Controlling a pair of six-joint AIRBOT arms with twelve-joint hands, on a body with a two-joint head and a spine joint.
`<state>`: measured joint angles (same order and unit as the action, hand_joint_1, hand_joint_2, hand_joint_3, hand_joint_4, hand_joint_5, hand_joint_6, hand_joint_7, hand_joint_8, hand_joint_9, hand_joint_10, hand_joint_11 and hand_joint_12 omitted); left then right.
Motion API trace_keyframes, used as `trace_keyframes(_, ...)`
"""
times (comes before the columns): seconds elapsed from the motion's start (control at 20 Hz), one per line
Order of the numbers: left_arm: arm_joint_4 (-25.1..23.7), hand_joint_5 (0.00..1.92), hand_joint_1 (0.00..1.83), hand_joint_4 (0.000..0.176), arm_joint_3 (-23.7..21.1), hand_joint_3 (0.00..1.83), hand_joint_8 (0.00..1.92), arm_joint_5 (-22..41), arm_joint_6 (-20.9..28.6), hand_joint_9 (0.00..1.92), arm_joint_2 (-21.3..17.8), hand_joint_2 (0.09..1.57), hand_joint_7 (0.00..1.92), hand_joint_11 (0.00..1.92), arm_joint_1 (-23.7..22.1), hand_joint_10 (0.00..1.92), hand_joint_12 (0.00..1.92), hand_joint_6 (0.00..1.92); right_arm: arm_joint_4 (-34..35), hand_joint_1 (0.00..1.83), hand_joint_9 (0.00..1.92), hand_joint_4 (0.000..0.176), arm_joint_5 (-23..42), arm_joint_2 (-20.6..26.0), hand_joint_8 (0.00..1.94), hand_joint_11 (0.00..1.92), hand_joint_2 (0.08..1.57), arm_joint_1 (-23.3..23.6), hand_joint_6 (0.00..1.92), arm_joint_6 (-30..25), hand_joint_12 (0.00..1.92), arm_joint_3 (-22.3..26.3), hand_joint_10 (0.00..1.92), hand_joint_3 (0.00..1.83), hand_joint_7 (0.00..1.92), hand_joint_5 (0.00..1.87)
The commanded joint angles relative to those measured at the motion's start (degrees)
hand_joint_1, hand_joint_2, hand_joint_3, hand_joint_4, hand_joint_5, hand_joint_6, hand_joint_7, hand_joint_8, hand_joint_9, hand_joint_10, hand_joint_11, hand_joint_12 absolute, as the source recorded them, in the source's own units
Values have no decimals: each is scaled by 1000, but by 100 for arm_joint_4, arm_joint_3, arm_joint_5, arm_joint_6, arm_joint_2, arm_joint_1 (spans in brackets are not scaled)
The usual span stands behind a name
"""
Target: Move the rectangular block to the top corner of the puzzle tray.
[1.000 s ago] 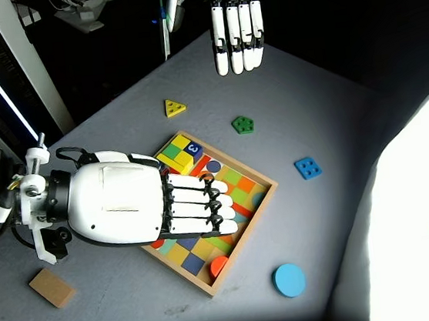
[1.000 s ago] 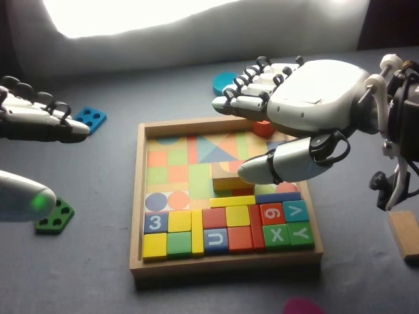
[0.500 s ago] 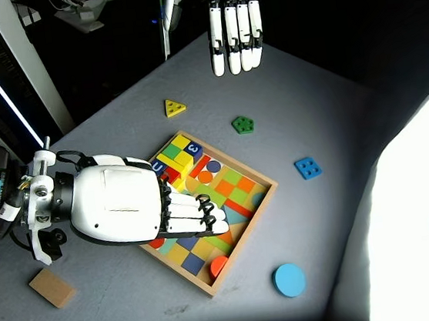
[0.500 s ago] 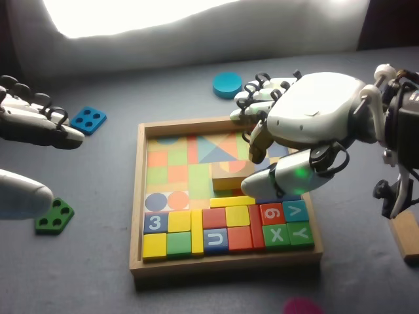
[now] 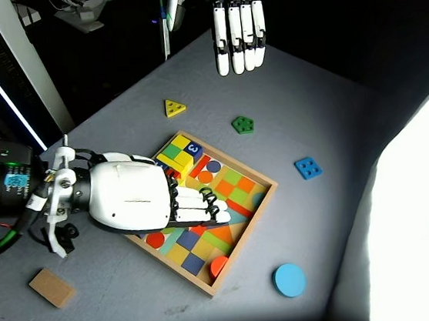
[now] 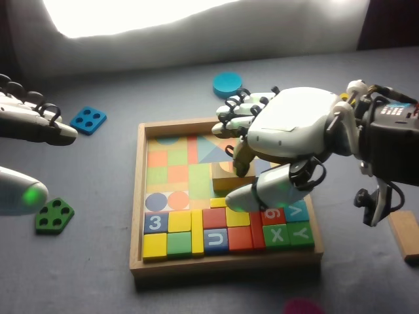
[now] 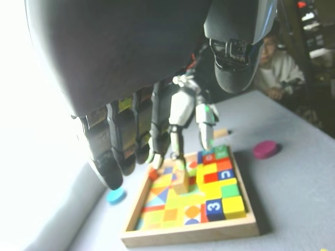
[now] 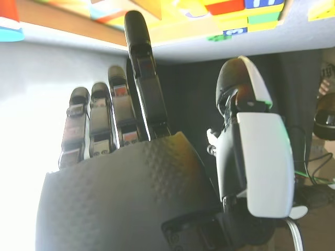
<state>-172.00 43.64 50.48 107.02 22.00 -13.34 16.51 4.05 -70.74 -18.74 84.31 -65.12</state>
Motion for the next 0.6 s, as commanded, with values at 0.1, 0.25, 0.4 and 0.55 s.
trace_keyframes(0.1, -57, 156, 0, 35, -4, 0, 0, -477, 13, 91, 5, 1250, 109, 0, -74, 0, 462, 0, 3, 0, 0, 0, 632, -64, 0, 0, 1160, 37, 166, 15, 0, -55, 0, 0, 154, 725)
trace_keyframes(0.25, -57, 169, 0, 38, -10, 0, 4, -477, 13, 102, 6, 1250, 124, 0, -74, 3, 512, 3, 3, 0, 0, 0, 655, -114, 2, 0, 1161, 30, 163, 17, 0, -112, 0, 0, 158, 725)
trace_keyframes(0.4, -57, 181, 0, 39, -17, 0, 4, -477, 13, 115, 6, 1252, 135, 0, -76, 5, 513, 5, 3, 0, 0, 0, 655, -128, 1, 0, 1164, -3, 164, 17, 0, -147, 0, 2, 157, 736)
trace_keyframes(0.55, -57, 174, 0, 31, -21, 2, 2, -477, 13, 104, 6, 1259, 132, 0, -77, 0, 463, 4, 3, 0, 0, 0, 648, -128, 4, 0, 1166, -18, 164, 23, 0, -147, 0, 2, 152, 742)
